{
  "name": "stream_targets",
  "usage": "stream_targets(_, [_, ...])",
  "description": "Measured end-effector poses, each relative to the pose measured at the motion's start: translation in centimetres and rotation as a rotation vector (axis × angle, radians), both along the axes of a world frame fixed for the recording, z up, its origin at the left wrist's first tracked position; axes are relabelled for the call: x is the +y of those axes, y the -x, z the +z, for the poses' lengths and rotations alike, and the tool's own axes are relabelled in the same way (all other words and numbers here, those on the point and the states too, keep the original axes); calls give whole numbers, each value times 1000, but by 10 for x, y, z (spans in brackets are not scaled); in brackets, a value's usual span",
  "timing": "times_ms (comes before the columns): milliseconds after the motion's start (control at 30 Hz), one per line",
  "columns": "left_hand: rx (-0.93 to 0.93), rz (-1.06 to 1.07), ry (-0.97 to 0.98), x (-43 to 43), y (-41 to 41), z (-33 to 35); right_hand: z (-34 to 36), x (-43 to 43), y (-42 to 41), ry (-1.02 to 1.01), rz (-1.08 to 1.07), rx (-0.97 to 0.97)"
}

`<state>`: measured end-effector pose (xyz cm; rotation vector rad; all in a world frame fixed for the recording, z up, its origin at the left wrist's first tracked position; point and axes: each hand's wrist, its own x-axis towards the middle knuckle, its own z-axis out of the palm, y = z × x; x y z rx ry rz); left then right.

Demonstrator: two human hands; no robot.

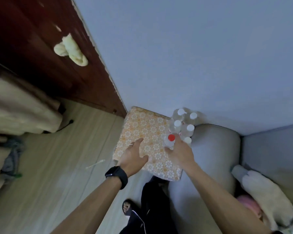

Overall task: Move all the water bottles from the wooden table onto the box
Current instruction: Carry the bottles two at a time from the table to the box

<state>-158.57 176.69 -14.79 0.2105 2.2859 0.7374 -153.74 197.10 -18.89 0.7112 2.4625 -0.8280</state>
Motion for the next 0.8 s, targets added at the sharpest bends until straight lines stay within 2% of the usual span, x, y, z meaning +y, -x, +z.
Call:
stream_targets(133, [11,73,-6,-16,-11,-3,-19,3,20,-169,171,-33])
stream_targets(367, [-20,106,-31,19,-8,-36,-28,20,34,-260,336,-62])
stream_targets(600, [-141,8,-2,91,3,-99,-30,65,14,-330,246,-12])
stream_targets(800, [-65,30,-47,128,12,-119,-49,79,-3,-214,142,88])
